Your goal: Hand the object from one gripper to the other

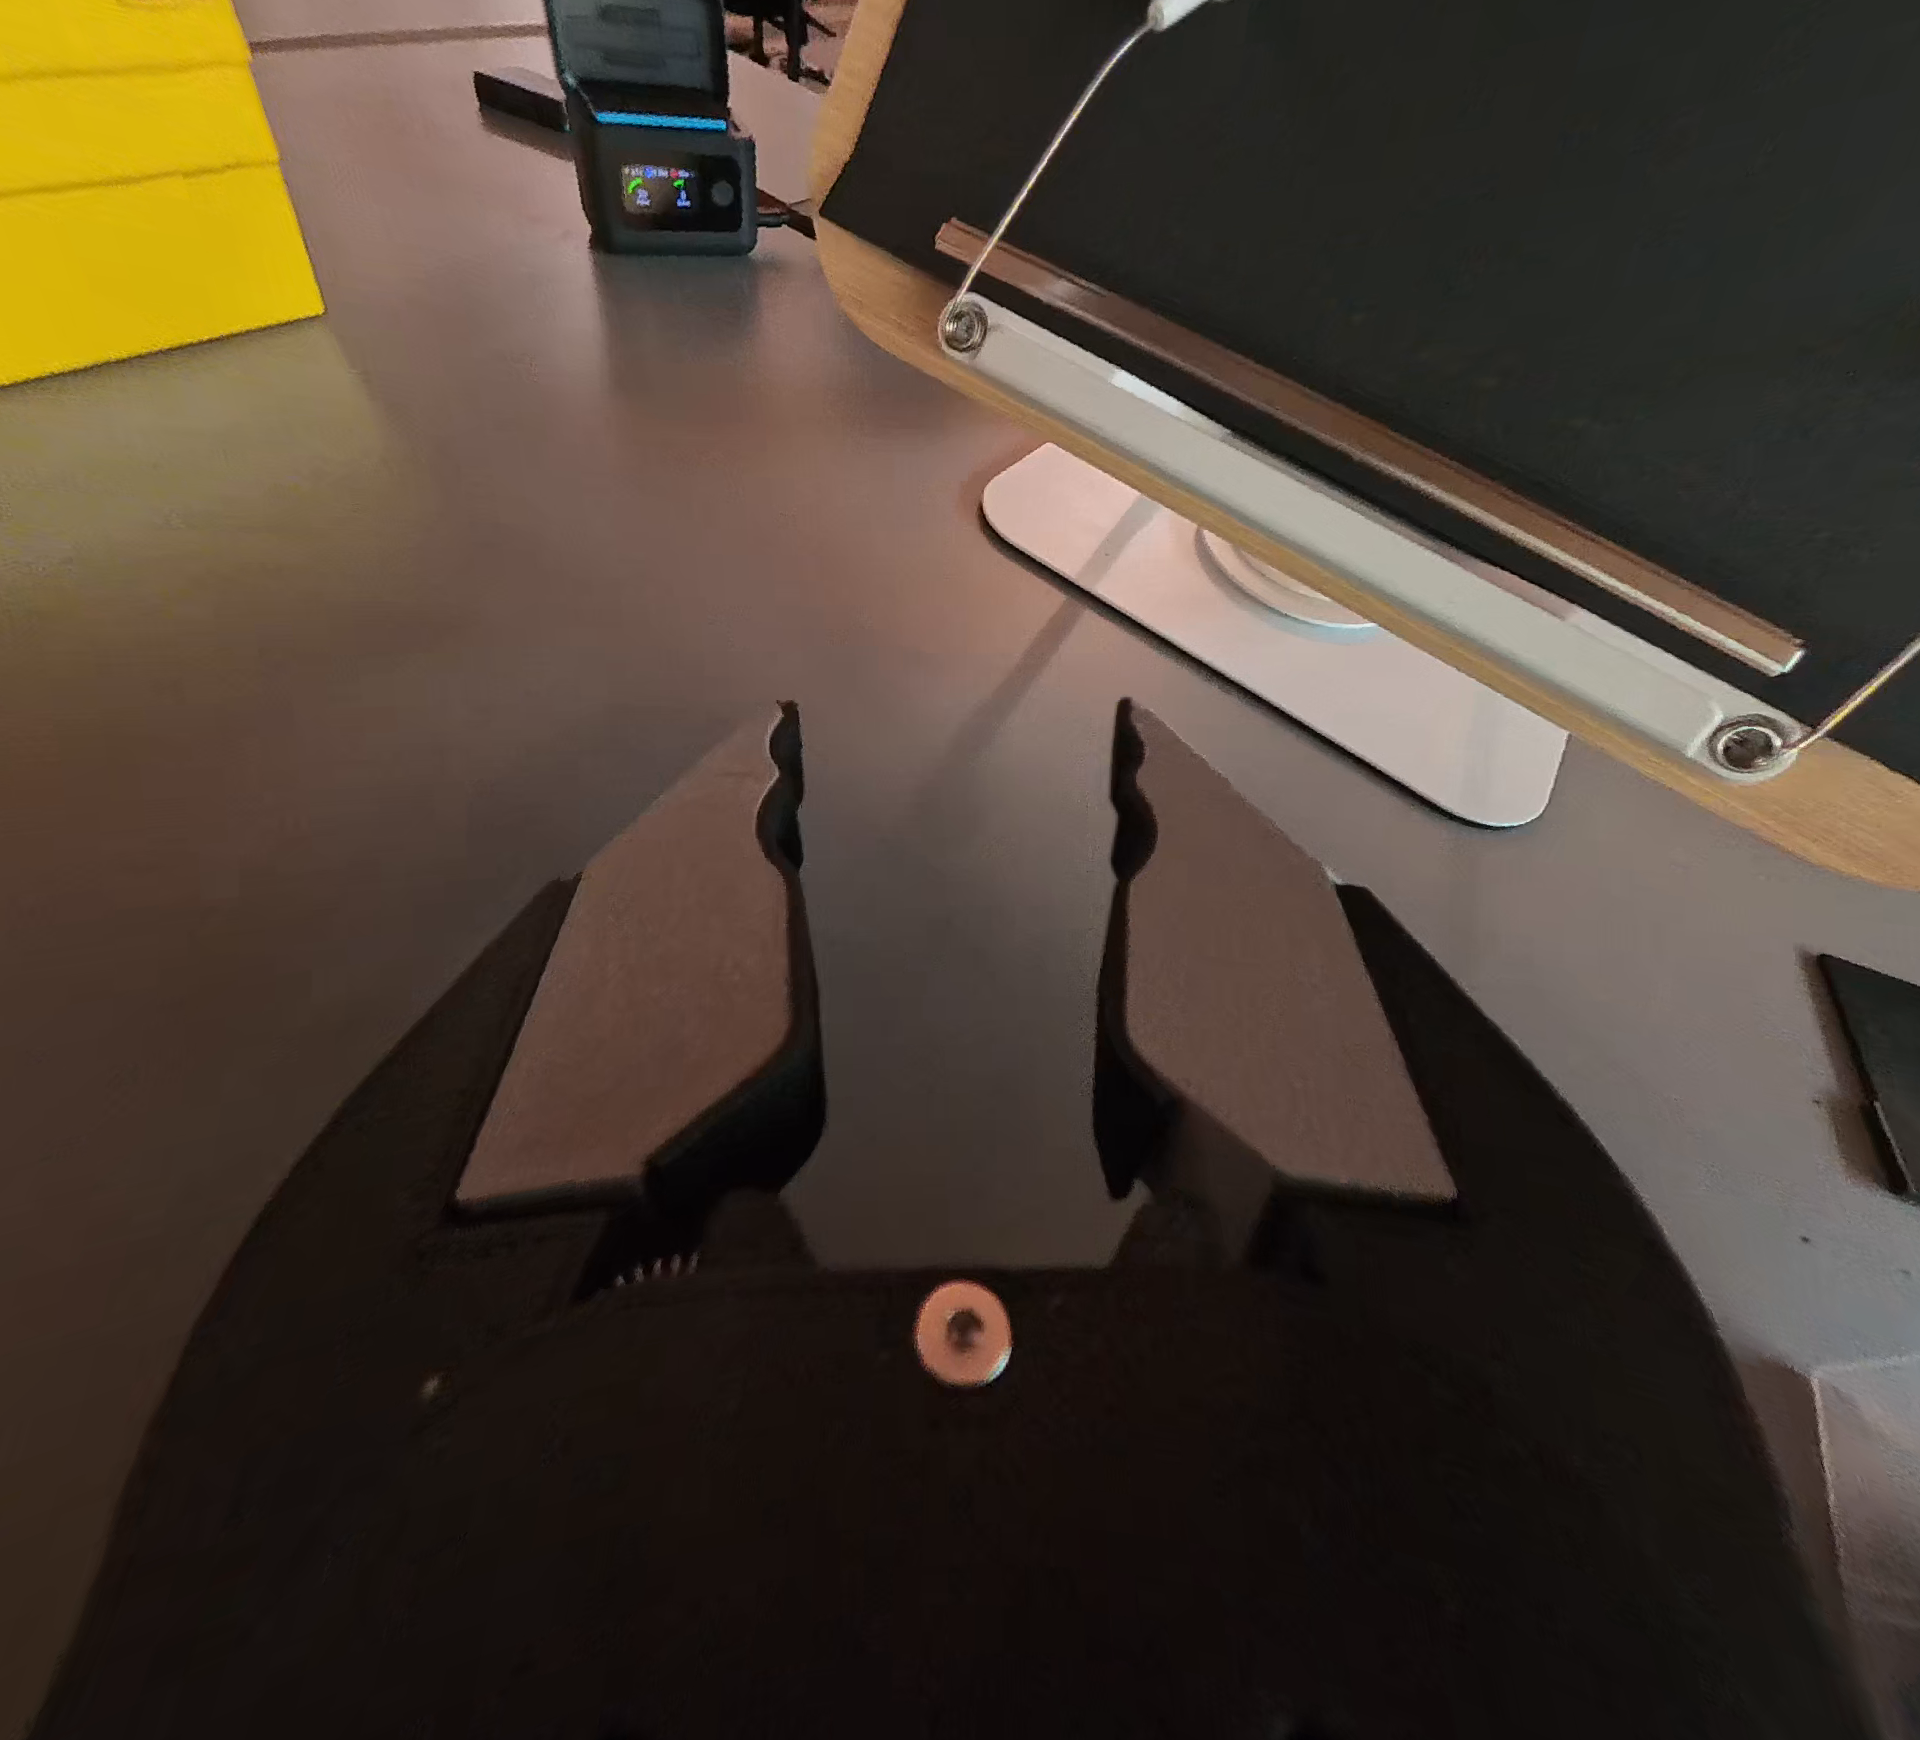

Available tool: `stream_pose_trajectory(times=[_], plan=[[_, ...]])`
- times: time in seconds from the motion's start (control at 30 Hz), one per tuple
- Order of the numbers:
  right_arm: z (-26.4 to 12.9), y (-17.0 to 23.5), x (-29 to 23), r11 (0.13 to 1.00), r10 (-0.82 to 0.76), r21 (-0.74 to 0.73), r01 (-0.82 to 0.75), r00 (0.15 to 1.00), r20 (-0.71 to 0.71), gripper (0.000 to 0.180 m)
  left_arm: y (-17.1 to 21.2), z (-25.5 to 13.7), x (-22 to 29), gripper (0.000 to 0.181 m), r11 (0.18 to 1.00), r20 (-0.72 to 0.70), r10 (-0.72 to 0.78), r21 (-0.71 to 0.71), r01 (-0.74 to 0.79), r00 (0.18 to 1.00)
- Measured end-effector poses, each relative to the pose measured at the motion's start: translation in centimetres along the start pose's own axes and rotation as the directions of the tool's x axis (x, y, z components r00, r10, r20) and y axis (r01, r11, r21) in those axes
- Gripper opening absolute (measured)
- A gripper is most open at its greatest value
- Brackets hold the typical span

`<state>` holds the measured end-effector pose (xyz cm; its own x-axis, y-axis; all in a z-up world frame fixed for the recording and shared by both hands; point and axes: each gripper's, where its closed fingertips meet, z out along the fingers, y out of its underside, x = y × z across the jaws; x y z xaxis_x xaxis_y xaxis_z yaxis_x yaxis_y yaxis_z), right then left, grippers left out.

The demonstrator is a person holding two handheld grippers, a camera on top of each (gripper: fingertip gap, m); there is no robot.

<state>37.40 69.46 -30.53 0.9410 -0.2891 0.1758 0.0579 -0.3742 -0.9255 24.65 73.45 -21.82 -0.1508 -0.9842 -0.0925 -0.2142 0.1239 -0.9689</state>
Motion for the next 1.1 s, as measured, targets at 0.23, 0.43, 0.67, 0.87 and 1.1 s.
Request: stream_pose_trajectory(times=[0.23,0.43,0.67,0.87,1.1], plan=[[0.0,0.1,0.1,1.000,0.023,-0.002,-0.023,1.000,-0.010,0.067,-2.3,-10.7,-2.8,0.059,0.982,0.121,0.080,-0.179,-0.057,0.989],[-0.2,0.8,1.0,0.996,0.089,-0.021,-0.090,0.996,-0.018,0.080,2.2,-18.3,-10.6,0.070,0.943,0.312,-0.005,-0.314,0.108,0.950],[-0.2,1.3,1.0,0.991,0.128,-0.029,-0.128,0.992,-0.005,0.080,5.1,-25.5,-15.7,0.072,0.906,0.431,-0.078,-0.346,0.245,0.899],[0.1,1.7,0.7,0.991,0.121,-0.052,-0.121,0.993,-0.003,0.081,5.2,-27.2,-17.9,0.071,0.910,0.480,-0.106,-0.306,0.279,0.871],[0.2,1.8,0.8,0.991,0.126,-0.052,-0.126,0.992,0.002,0.078,4.0,-26.9,-18.4,0.064,0.931,0.487,-0.073,-0.279,0.235,0.870]])
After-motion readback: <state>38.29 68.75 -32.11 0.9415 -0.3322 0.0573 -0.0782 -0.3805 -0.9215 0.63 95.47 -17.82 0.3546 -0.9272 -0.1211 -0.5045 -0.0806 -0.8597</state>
